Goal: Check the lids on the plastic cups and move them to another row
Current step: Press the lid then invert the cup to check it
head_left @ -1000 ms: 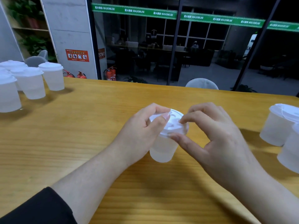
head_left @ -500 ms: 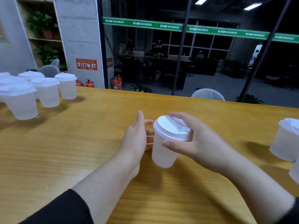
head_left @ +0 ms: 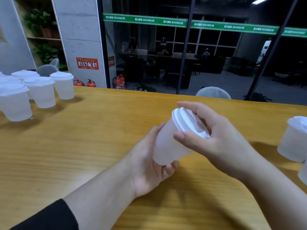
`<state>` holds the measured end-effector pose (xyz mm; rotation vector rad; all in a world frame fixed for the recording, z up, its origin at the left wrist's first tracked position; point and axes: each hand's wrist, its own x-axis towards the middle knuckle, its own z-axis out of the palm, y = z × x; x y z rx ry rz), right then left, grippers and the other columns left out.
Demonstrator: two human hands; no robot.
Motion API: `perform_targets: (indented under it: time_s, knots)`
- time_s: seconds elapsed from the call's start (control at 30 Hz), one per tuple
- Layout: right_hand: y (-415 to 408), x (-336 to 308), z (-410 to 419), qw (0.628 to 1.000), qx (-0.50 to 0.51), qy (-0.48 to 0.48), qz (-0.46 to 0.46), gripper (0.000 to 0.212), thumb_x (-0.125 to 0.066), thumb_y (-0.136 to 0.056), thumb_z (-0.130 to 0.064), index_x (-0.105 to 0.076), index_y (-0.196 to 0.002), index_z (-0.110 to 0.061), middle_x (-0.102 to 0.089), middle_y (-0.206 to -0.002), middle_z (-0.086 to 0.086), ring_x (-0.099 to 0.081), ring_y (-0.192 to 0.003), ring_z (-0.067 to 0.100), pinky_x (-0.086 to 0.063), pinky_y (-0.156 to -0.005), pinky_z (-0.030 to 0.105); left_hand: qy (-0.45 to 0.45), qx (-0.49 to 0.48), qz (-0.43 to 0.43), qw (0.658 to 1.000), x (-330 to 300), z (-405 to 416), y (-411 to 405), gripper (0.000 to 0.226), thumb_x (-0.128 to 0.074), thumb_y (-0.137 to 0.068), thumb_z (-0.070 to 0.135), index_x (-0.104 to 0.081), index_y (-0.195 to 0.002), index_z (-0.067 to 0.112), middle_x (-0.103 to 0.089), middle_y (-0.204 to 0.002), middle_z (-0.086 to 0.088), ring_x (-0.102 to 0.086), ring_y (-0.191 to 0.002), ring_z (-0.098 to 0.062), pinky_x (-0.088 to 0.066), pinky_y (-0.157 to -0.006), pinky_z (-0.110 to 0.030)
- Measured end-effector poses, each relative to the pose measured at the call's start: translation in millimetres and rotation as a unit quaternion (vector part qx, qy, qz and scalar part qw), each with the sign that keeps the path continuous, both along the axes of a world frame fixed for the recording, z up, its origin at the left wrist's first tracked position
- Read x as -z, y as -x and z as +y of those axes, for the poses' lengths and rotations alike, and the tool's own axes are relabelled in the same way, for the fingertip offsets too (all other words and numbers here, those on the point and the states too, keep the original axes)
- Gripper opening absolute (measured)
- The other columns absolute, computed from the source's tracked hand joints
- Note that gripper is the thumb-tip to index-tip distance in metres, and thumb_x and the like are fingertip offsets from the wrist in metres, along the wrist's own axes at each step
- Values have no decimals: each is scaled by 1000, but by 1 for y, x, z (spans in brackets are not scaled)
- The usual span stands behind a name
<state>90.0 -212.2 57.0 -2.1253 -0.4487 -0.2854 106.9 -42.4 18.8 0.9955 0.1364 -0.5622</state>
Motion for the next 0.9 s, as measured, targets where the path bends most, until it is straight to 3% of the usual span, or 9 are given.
perform_targets:
  time_s: [0.13, 0.23, 0.3, 0.37, 0.5, 0.57, 0.67, 0.8, 0.9]
  knots:
    - [-2, 9, 16, 994, 56, -77, -49, 65, -68, -73, -64, -59, -134, -43, -67, -120, -22, -59, -113, -8, -47, -82, 7, 2, -155, -84, 984, -3, -8, 5, 33, -69, -91, 50, -76, -96, 19, -67, -74, -2, -54, -54, -18, -34, -48, -27]
    - [-5, 9, 19, 986, 69, -148, -31, 59, -62, -76, -66, -61, -130, -43, -70, -116, -20, -63, -108, -6, -51, -82, 18, -79, -216, -177, 957, -2, -8, 5, 37, -64, -95, 53, -70, -102, 17, -67, -75, 0, -57, -60, -18, -39, -56, -34]
    - [-5, 8, 15, 991, 66, -114, -18, 70, -57, -72, -77, -56, -136, -49, -64, -127, -27, -55, -117, -12, -47, -89, 19, -63, -177, -130, 974, -5, -5, 6, 36, -63, -95, 53, -72, -101, 18, -66, -77, -1, -55, -59, -18, -39, -53, -30]
    - [-2, 6, 11, 997, 53, -56, -18, 82, -54, -67, -85, -49, -142, -52, -55, -137, -33, -45, -126, -19, -42, -94, 15, -37, -66, -40, 996, -9, -2, 6, 36, -61, -95, 52, -73, -98, 18, -63, -76, -6, -50, -53, -17, -35, -44, -23]
    - [3, 8, 8, 999, 5, 14, -36, 70, -61, -77, -74, -49, -141, -49, -53, -133, -34, -44, -131, -13, -42, -97, 14, -59, 30, -1, 998, -5, 2, 3, 38, -55, -96, 51, -74, -94, 19, -60, -73, -8, -50, -46, -15, -35, -39, -18]
    - [1, 11, 9, 998, 23, 5, -53, 63, -60, -80, -70, -52, -138, -48, -54, -127, -34, -48, -127, -10, -41, -91, 6, -43, 17, -13, 999, -5, -1, 5, 39, -58, -95, 53, -74, -101, 18, -62, -74, -7, -52, -49, -16, -36, -40, -19]
    - [-2, 14, 18, 993, 78, -35, -81, 59, -55, -80, -68, -58, -134, -45, -60, -120, -27, -53, -116, -8, -39, -82, 3, -36, -86, -49, 994, -1, -8, 5, 40, -66, -92, 54, -74, -104, 16, -64, -75, -5, -51, -53, -19, -34, -43, -25]
    - [-6, 16, 24, 983, 115, -128, -67, 59, -52, -82, -64, -59, -135, -40, -66, -115, -19, -58, -103, -11, -42, -73, 3, -112, -196, -208, 952, 3, -9, 3, 55, -70, -85, 63, -66, -104, 11, -63, -78, -5, -53, -55, -20, -39, -50, -32]
    - [-4, 11, 13, 995, 64, -65, -38, 79, -50, -75, -82, -46, -145, -47, -58, -133, -27, -48, -120, -20, -40, -86, 0, -83, -150, -138, 976, -4, -5, 1, 49, -70, -88, 61, -70, -106, 15, -64, -77, -4, -53, -54, -19, -39, -47, -29]
